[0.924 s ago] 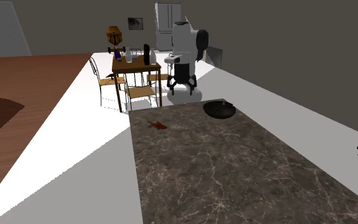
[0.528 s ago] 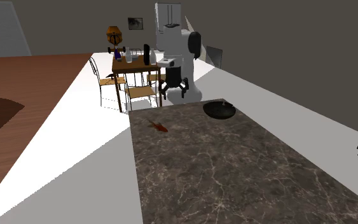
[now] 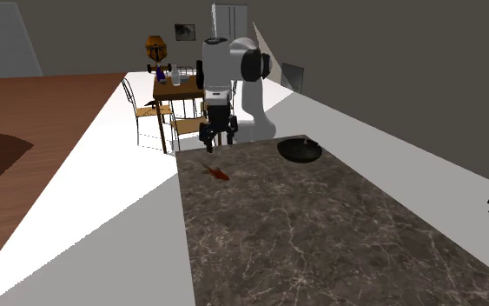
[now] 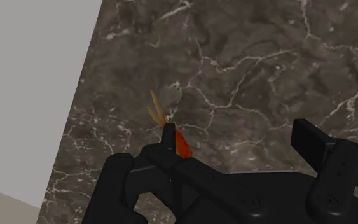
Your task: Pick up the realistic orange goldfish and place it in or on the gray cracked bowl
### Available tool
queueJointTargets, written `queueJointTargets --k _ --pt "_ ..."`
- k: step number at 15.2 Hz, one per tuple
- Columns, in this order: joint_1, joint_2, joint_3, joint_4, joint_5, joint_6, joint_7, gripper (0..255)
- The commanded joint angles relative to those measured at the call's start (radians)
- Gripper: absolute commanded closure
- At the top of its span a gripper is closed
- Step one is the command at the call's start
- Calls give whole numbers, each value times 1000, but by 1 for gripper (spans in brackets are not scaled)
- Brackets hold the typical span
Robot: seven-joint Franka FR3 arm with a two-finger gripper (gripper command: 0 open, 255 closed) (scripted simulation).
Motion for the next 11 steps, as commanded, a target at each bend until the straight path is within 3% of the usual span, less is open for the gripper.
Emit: queueJointTargets --k 1,4,11 --pt "26 78 -27 61 0 14 -164 0" --pt "56 197 -50 166 11 22 -377 0" --pt "52 196 -50 71 10 116 -377 0"
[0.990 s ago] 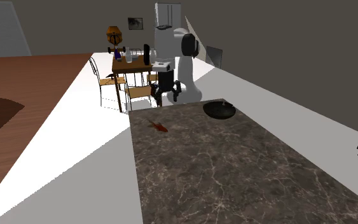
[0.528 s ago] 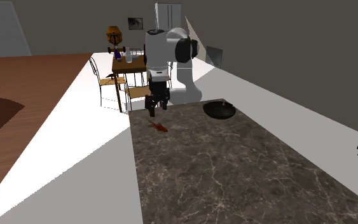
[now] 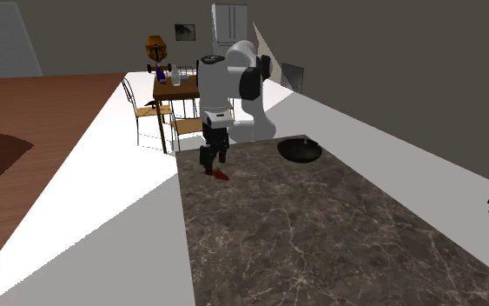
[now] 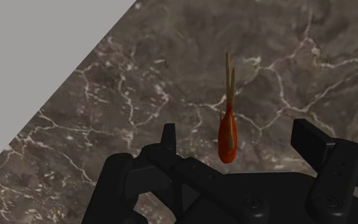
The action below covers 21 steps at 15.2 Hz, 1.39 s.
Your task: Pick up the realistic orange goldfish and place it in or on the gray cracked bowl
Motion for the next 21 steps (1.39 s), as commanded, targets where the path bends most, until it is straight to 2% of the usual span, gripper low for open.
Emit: queueJointTargets --k 1,9,10,19,21 --pt "0 -1 0 -23 -1 22 0 0" --pt "0 -1 0 -22 -1 22 0 0" --pt "0 -1 0 -22 -1 22 0 255" --pt "0 -1 0 -22 -1 22 0 255" --pt "0 -1 0 5 0 -5 0 255"
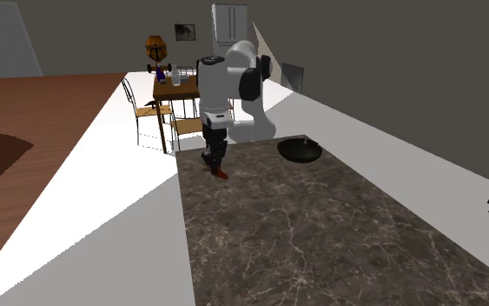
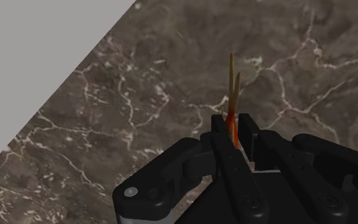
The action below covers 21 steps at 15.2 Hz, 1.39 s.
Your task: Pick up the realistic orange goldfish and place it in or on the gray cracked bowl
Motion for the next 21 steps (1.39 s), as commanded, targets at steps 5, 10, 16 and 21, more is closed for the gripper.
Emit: queueJointTargets --k 5,10,16,21 --pt "2 4 2 82 2 -78 -1 255" --pt "2 15 2 162 5 -147 -4 255" --pt "3 37 1 268 11 -232 -10 255" --pt "2 62 -2 361 17 -301 -15 255"
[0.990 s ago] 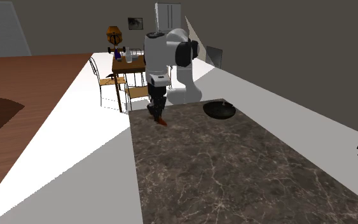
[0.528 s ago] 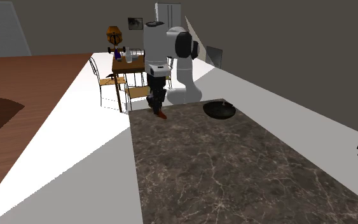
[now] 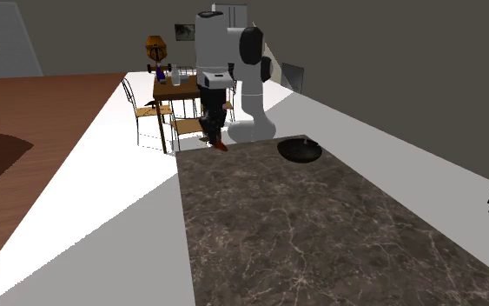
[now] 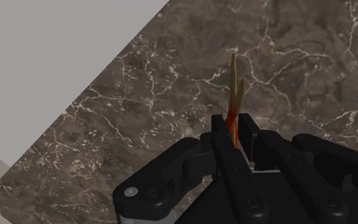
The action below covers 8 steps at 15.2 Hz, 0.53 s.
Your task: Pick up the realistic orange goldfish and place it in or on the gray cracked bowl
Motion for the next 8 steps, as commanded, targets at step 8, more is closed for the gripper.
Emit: queueJointTargets --k 8 --pt "72 -173 121 -164 -22 -13 194 255"
